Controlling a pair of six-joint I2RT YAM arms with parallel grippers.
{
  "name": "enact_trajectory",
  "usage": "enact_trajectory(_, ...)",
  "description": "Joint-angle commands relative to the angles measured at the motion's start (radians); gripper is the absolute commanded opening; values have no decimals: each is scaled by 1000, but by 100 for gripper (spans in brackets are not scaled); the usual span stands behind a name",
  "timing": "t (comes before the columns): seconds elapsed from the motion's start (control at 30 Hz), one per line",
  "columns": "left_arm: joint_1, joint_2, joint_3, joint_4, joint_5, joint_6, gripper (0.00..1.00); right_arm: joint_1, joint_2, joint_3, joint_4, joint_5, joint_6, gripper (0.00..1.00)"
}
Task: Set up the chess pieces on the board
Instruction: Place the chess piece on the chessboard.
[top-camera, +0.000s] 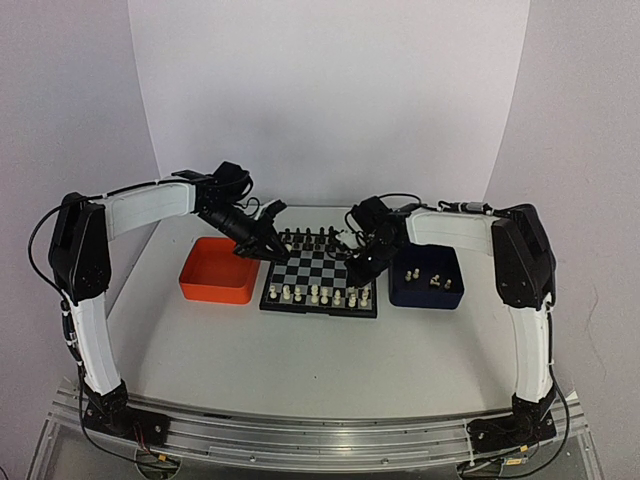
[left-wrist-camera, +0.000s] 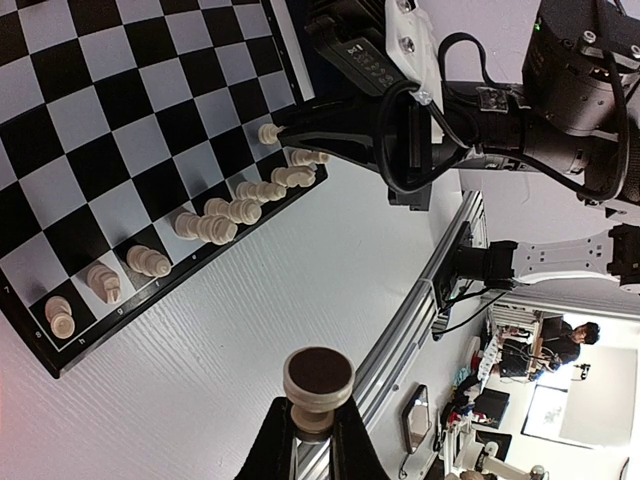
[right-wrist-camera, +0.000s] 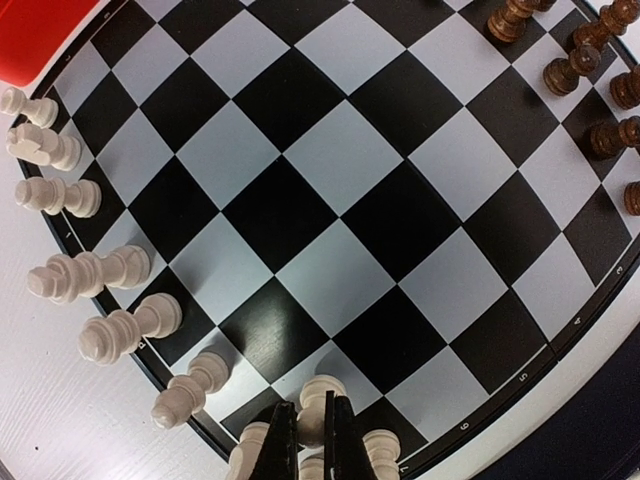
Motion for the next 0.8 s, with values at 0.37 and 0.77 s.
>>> enact_trajectory(0.37, -1, -13, -5, 23, 1, 18, 0, 1, 14, -18, 18, 11, 15, 2)
enact_trajectory(0.77, -1, -20, -3, 20, -12, 27, 0, 1, 13, -13, 17, 16, 31, 28)
